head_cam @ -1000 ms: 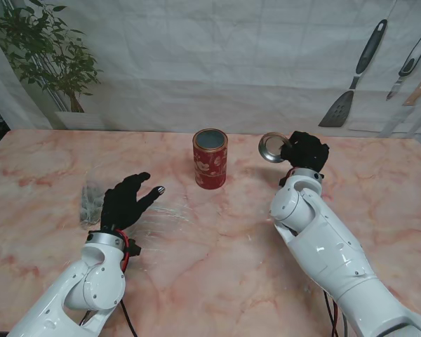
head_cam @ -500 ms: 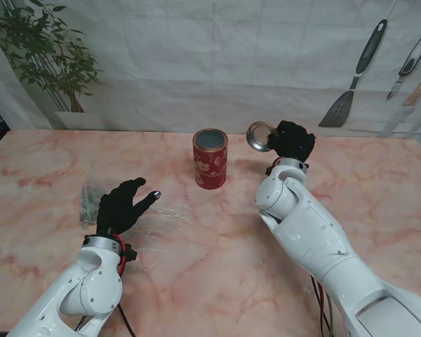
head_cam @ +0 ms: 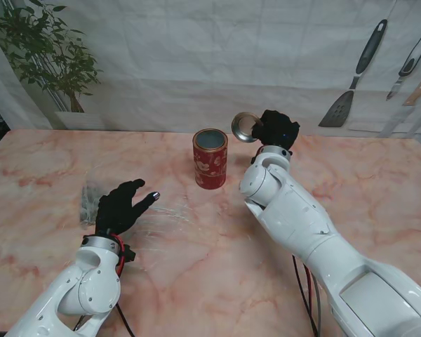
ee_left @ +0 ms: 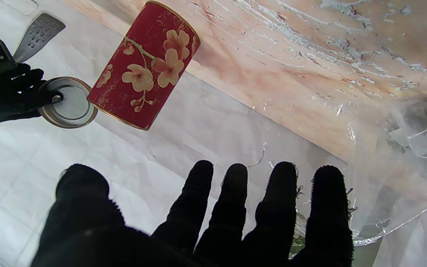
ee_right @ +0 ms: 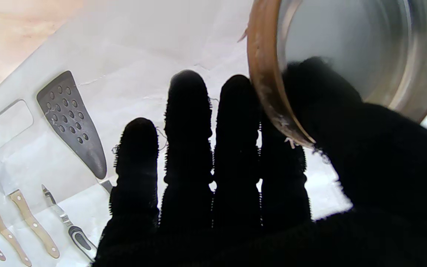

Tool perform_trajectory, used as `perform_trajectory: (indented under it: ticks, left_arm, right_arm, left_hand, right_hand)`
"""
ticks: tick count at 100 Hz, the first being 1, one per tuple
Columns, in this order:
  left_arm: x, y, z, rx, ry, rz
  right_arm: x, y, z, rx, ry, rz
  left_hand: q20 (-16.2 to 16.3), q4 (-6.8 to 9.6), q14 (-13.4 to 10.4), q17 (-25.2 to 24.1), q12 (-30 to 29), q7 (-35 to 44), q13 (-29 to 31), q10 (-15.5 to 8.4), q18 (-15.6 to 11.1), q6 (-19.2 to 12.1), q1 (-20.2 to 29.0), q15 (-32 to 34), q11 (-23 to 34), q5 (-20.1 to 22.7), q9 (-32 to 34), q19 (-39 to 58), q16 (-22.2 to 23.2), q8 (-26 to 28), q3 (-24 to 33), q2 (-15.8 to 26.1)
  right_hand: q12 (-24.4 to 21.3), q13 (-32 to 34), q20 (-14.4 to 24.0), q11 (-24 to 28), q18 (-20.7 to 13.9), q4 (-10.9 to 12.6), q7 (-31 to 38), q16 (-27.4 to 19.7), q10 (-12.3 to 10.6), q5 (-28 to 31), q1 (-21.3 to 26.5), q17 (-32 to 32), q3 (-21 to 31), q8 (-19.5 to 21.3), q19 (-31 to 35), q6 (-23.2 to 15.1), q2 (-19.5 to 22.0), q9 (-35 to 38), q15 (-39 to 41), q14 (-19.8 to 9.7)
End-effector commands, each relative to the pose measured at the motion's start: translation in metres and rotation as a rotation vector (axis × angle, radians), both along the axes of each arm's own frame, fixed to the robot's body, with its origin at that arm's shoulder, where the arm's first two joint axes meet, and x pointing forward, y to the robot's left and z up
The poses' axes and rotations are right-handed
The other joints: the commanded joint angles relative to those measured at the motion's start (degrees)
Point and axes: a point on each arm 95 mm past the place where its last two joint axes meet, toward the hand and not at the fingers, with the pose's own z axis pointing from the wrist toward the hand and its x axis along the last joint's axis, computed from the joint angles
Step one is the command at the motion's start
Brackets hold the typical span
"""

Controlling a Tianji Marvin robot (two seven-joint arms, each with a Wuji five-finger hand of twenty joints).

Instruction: Insert tea bags into the tea bag box

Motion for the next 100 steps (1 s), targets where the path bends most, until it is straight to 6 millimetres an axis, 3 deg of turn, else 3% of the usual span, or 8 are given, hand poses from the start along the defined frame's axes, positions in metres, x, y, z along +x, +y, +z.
perform_trajectory:
  ticks: [1,37,100]
  left_arm:
    - [-0.001,0.000,0.001,0.000,0.011,-0.004]
    - [0.000,0.003,0.001,0.004,0.021,0.001]
    - [0.000,0.006,0.000,0.005,0.031,0.005]
  right_arm:
    - [0.006,0.012,0.010,0.024,-0.004,0.023]
    - [0.023,0.034,0.014,0.038,-0.001,0.038]
    - [0.032,0.054,0.026,0.030,-0.057,0.017]
  left_hand:
    - [1.09,1.87,-1.17,0.04,0.78,0.13,-0.06,-1.17,-0.99,0.25,0.89,0.38,0.24,1.10,0.19,1.40,0.25,0.42,0.18,0.10]
    - [1.11,1.87,-1.22,0.01,0.80,0.11,-0.08,-1.18,-1.15,0.29,0.89,0.42,0.27,1.04,0.19,1.43,0.25,0.44,0.17,0.12]
    - [1.13,1.87,-1.29,0.00,0.82,0.17,-0.19,-1.13,-1.20,0.22,0.98,0.39,0.32,1.06,0.18,1.46,0.22,0.49,0.19,0.09]
  right_hand:
    - [-0.21,-0.59,-0.53,-0.70,-0.53,-2.01,0.80,0.57,-1.98,2.27,-1.29,-0.88,1.29,-0.62,1.89,-2.50,1.42,0.58,1.27,-0.68]
    - [0.00,-0.72,-0.54,-0.39,-0.81,-2.22,0.56,0.84,-2.09,2.13,-2.18,-0.90,1.12,-0.64,2.01,-2.66,2.37,0.51,1.81,-0.74]
    - [0.58,-1.00,-0.47,1.23,-0.96,-2.27,0.38,1.58,-2.00,2.20,-2.73,-0.98,1.05,-0.69,2.42,-2.51,2.89,0.35,3.70,-0.53]
